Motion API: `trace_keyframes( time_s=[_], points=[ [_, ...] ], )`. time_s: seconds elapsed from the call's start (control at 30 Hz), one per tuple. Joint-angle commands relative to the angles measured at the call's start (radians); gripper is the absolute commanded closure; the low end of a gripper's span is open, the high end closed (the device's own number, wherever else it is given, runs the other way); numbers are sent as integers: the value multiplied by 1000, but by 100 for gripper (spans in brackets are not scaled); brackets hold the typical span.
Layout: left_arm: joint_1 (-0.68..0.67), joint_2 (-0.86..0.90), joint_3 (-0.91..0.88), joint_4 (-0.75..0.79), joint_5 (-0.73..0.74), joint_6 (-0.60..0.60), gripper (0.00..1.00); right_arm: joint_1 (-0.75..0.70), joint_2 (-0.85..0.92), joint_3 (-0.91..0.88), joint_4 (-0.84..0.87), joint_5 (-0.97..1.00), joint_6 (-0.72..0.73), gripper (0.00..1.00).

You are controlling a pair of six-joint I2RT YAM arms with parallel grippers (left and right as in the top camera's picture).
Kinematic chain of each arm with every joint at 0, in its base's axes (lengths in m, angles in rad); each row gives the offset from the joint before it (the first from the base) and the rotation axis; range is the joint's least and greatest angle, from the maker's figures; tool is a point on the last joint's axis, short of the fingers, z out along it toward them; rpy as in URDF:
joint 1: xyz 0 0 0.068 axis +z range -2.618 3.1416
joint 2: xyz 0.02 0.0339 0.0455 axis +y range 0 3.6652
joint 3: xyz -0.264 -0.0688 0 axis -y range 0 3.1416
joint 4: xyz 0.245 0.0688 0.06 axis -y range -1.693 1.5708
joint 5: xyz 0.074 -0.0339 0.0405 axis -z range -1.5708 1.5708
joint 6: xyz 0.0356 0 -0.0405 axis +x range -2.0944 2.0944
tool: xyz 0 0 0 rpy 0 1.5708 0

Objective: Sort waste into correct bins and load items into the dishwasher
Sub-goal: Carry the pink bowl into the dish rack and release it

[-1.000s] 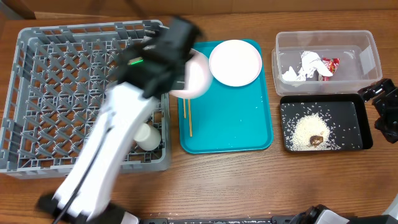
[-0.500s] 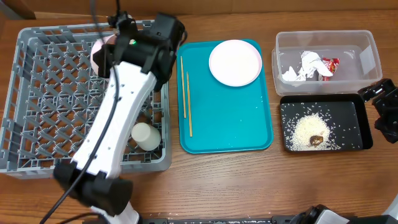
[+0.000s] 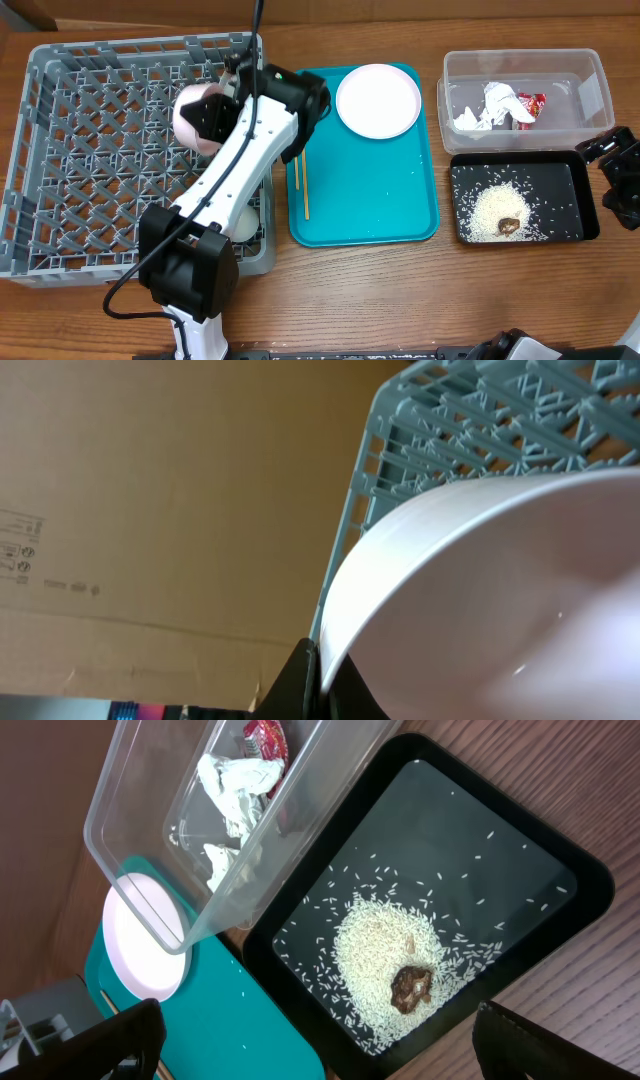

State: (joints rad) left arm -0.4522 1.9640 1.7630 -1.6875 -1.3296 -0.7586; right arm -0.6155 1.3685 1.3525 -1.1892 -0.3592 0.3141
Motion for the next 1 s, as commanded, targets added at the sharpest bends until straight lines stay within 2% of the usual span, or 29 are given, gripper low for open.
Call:
trace_keyframes(
  time_s=[0.0, 0.3, 0.7, 0.97],
  points=[
    [1, 4, -76, 2, -58, -138, 96, -4, -14, 23, 5, 0, 3, 0],
    [-1, 4, -218, 178, -56, -146, 96, -4, -14, 23, 5, 0, 3, 0],
    [-1, 5, -355, 329, -65, -146, 96, -4, -14, 23, 5, 0, 3, 0],
    [-14, 5, -377, 356, -69, -124, 96, -4, -14, 23, 5, 0, 3, 0]
  ],
)
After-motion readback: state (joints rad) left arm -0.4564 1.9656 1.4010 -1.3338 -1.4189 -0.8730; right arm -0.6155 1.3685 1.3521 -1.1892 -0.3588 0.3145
